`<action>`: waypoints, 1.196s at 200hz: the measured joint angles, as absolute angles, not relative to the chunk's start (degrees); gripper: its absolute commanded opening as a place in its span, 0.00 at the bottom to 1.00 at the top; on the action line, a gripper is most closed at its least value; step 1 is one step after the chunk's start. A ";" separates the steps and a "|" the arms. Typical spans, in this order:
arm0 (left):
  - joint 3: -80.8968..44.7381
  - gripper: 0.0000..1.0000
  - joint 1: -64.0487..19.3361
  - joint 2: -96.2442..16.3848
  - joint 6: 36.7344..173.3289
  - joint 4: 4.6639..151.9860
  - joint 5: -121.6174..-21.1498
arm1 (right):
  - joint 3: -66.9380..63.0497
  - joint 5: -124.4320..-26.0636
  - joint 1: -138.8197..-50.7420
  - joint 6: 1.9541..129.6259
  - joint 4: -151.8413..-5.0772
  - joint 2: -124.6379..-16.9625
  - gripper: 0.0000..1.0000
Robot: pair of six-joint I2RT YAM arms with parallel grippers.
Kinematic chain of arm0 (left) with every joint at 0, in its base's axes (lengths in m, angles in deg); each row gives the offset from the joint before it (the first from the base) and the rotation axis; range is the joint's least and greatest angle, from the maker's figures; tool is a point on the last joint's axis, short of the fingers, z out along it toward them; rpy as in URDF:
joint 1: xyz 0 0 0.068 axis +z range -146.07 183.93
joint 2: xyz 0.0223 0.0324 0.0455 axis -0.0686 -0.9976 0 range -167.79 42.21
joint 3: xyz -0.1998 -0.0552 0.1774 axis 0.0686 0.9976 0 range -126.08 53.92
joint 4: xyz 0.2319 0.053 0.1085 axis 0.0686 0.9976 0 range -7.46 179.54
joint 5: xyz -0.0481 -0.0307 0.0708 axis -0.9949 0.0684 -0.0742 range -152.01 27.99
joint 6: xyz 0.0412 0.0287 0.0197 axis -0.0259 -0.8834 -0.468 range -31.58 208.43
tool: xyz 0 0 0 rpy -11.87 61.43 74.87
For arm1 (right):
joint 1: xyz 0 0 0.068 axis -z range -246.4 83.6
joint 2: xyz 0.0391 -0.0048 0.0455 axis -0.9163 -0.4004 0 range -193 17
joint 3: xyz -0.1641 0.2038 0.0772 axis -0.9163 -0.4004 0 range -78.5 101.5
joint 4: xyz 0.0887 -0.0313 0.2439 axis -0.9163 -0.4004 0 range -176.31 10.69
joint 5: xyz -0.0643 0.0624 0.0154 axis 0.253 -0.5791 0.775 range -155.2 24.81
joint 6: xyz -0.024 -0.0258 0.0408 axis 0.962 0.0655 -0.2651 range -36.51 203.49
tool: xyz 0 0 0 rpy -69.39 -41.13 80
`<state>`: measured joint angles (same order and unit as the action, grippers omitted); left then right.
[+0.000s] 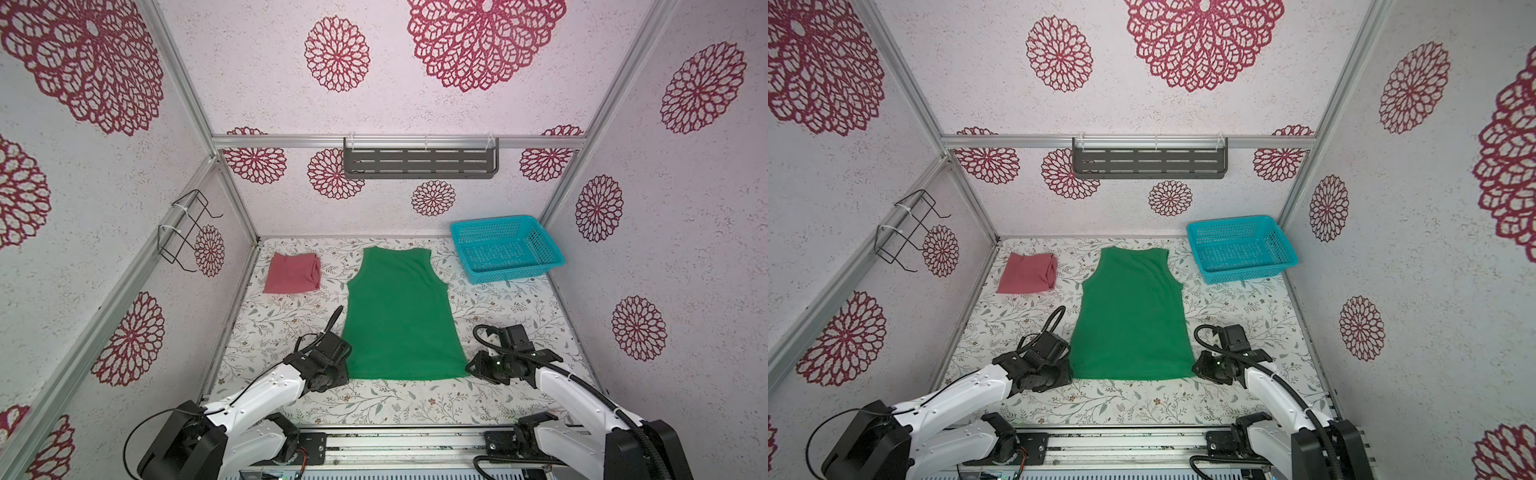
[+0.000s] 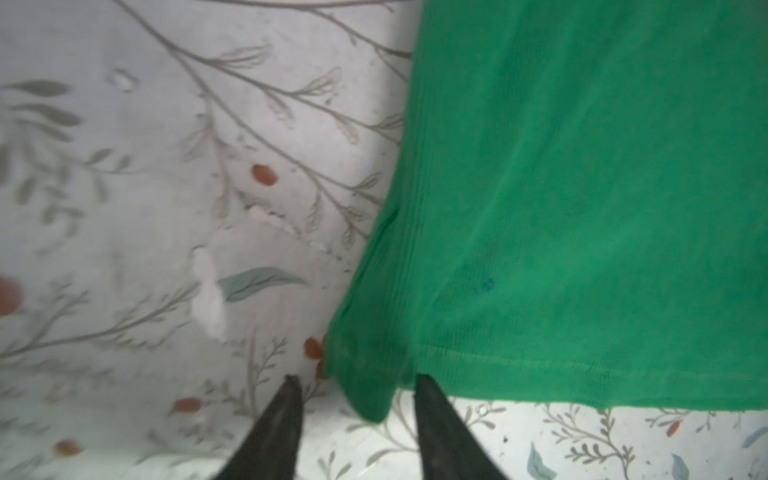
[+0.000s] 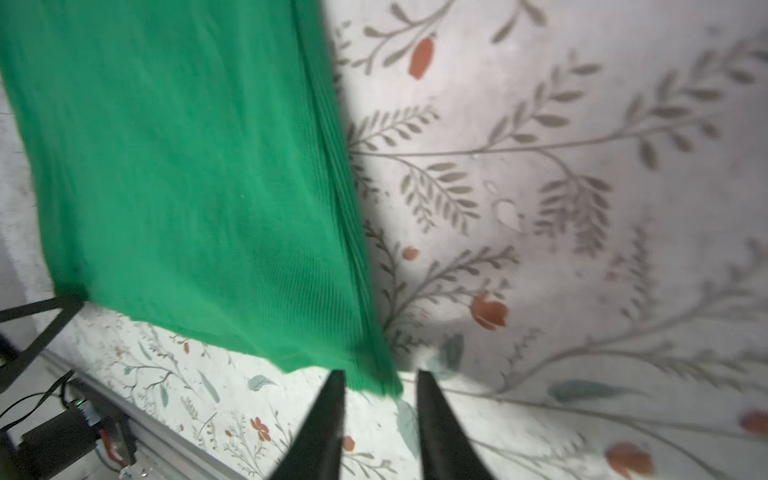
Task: Fold and stack the tank tops
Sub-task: 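Lay the green tank top flat, drawing both grippers toward the robot, then grasp the green tank top's shoulder and side edge with both grippers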
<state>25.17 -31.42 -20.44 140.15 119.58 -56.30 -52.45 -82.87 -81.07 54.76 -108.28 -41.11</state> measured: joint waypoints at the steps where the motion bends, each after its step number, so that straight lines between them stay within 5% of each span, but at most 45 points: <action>1: 24.91 0.78 -31.42 -20.31 140.11 120.06 -56.12 | -52.28 -82.65 -81.07 54.76 -108.52 -41.02 0.63; 54: 4.64 0.69 -26.94 -23.61 131.65 127.95 -51.05 | -32.17 -67.15 -85.51 55.74 -112.81 -42.18 0.56; 109: -19.53 0.57 -21.23 -60.44 120.50 114.25 -55.73 | -33.88 -63.20 -103.17 49.75 -102.16 -57.39 0.46; 158: -36.93 0.51 -17.17 -81.64 116.63 111.34 -59.36 | -37.07 -61.91 -106.43 44.88 -96.30 -62.92 0.39; 200: -37.30 0.49 -17.04 -84.20 117.09 110.16 -59.47 | -38.05 -59.09 -105.71 45.05 -96.28 -67.25 0.36; 239: -21.32 0.45 -17.28 -74.69 119.91 104.06 -55.64 | -35.82 -58.41 -101.55 48.86 -95.71 -70.53 0.36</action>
<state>-21.32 -17.28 -74.69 119.91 104.06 -55.64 -35.82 -58.41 -101.55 48.86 -95.71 -70.53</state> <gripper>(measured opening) 0.458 0.360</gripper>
